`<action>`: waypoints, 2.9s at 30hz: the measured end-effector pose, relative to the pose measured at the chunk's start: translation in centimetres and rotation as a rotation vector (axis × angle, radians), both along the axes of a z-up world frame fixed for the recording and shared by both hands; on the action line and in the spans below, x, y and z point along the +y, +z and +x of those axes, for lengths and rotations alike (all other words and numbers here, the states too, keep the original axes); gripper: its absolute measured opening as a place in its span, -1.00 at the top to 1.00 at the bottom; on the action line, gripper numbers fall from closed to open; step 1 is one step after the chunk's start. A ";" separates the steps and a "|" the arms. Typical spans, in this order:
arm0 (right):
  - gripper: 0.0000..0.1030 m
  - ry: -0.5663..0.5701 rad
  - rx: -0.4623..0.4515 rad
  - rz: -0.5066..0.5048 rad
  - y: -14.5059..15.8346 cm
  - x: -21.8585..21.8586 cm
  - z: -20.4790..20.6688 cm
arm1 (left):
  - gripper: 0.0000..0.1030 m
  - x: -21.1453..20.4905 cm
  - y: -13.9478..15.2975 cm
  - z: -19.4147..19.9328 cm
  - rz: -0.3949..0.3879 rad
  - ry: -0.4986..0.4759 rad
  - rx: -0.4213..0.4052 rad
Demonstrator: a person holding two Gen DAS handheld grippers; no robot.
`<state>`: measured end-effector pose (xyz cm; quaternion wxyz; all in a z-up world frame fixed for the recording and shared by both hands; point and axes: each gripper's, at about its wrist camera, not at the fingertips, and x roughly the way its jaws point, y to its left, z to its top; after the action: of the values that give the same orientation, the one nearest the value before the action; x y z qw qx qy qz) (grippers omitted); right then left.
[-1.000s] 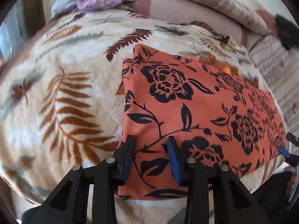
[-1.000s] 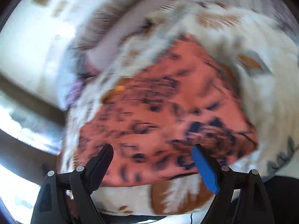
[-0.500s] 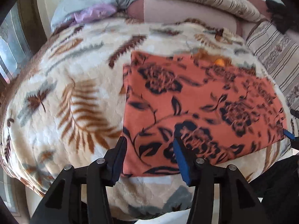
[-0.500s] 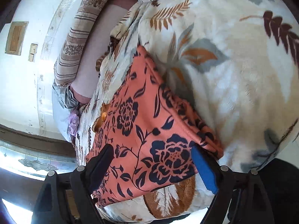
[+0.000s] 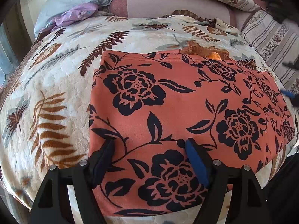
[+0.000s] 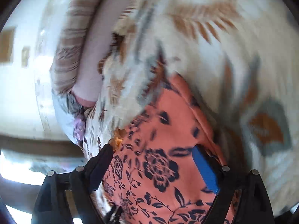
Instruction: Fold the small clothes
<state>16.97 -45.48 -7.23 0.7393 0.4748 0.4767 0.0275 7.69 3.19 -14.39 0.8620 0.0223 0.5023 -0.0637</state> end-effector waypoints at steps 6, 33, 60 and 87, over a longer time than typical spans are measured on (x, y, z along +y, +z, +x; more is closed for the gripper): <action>-0.78 0.005 0.100 -0.062 -4.3 -1.1 5.2 | -0.61 -0.3 0.0 0.3 0.011 0.010 -0.003; -0.79 0.108 0.083 -0.103 -4.1 7.0 -12.0 | -0.48 4.4 -0.6 -6.5 -0.073 0.176 0.100; -0.79 0.098 -0.042 -0.208 -0.8 6.6 -14.8 | 0.89 6.9 0.4 5.3 -0.104 0.212 0.088; -0.84 -0.224 -0.037 0.045 -4.5 4.3 -16.3 | -0.41 -5.9 7.4 -2.0 -0.057 0.038 -0.129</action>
<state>0.65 -41.21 -11.70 0.7355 0.5411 0.4061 -0.0358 5.68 -2.70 -7.01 0.8940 -0.0076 0.4440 -0.0602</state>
